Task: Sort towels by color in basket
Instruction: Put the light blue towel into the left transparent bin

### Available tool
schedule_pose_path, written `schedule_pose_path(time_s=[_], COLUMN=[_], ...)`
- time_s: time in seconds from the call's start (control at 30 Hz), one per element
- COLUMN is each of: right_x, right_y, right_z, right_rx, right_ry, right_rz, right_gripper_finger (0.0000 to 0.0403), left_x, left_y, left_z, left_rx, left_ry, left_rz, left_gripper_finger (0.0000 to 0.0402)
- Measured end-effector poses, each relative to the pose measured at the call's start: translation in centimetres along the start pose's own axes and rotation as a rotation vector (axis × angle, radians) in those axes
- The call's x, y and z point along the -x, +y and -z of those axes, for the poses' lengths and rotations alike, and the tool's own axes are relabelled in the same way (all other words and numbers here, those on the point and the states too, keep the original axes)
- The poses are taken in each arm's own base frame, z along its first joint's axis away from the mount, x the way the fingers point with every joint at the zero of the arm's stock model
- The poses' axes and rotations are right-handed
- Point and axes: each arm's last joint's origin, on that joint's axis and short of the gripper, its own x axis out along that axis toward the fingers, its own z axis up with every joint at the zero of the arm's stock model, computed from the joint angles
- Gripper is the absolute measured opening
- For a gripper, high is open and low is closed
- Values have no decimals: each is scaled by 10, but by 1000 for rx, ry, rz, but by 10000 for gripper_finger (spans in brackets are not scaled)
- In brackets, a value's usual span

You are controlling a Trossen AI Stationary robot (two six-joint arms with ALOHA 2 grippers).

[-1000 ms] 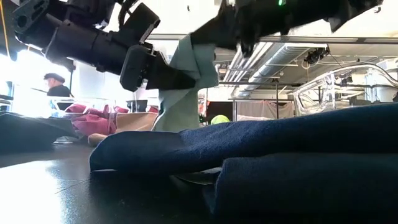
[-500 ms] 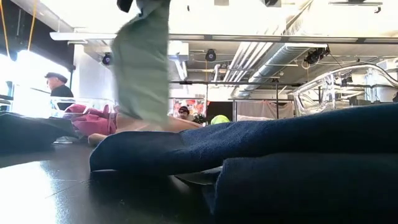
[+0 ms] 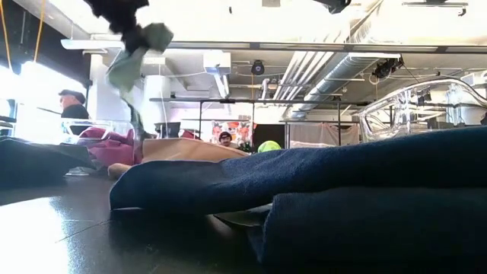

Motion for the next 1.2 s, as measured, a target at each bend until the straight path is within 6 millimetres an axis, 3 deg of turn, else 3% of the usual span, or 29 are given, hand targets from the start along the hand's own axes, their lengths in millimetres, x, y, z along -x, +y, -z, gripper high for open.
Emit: schedule_pose_path(time_s=[0.17,0.37,0.63,0.83,1.0,1.2], right_x=[0,0,0,0,0,0], right_y=[0,0,0,0,0,0], right_z=[1,1,3,3,4,5], right_rx=[6,0,-11,-10,-7,-14], right_ry=[9,9,28,30,35,43], right_rz=[-1,-1,-3,-4,-4,-2], right_gripper_finger=[122,122,121,121,121,121], left_x=[-31,-68,-120,-147,-153,-136], left_y=[2,-14,-63,-93,-86,-44], left_z=[38,63,96,118,106,73], left_rx=[198,405,375,387,417,438], left_ry=[218,459,784,926,919,934], left_rz=[184,325,472,488,479,478], left_gripper_finger=[6,6,12,58,122,182])
